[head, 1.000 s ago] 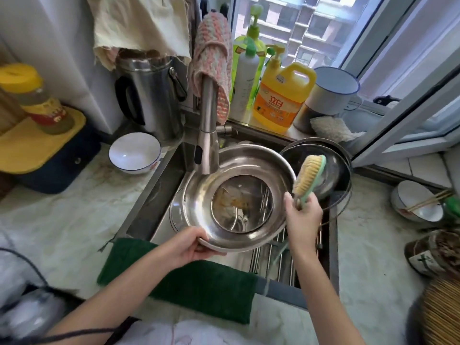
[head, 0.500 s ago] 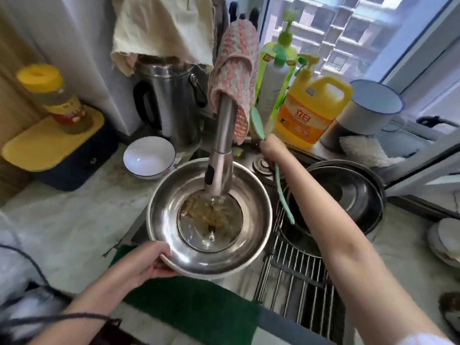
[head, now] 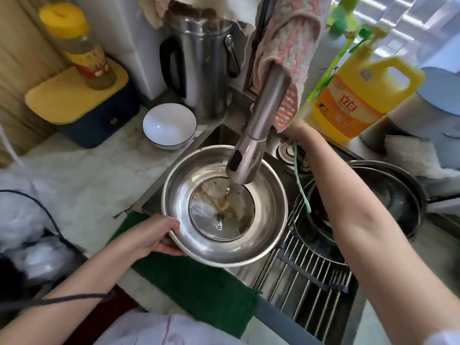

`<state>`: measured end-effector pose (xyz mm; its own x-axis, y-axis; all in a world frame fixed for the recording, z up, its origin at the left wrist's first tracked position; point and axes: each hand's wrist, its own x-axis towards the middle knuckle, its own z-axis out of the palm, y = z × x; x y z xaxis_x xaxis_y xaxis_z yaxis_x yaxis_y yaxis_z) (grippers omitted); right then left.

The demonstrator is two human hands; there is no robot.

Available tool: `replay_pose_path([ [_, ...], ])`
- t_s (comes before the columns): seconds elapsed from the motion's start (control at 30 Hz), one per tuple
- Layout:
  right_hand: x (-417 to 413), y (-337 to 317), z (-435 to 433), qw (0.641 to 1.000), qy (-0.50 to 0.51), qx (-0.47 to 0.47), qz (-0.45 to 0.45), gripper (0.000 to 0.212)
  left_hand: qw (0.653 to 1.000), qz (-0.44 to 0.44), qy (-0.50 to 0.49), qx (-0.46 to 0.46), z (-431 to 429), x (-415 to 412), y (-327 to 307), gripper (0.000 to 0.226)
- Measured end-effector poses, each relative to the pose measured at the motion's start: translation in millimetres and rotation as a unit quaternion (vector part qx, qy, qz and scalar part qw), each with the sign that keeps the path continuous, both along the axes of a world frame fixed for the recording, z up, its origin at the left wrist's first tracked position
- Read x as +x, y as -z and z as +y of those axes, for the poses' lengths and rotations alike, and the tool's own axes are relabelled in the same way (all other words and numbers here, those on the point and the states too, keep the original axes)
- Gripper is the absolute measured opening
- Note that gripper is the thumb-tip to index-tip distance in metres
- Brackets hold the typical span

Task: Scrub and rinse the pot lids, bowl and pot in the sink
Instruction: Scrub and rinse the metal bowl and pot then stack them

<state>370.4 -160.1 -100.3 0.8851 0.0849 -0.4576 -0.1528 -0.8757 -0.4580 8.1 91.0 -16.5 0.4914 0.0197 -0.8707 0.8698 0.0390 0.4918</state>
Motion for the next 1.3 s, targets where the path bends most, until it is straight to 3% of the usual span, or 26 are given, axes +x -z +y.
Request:
replay_pose_path([
  [0.6,2.5,-9.7,-3.9,0.998,-0.029,0.004,0.050,0.005,0.999,0.000,0.049,0.024,1.0,1.5,-4.6,0.022],
  [0.9,7.1,-8.6,-6.7,0.997,-0.011,0.007,0.079,0.021,0.998,-0.002,0.063,0.021,5.7,-2.2,-3.6,0.021],
  [1.3,-3.3,-21.4,-1.9,0.996,-0.003,0.021,0.084,0.015,0.997,0.000,0.069,0.021,7.8,-3.0,-2.9,0.023],
])
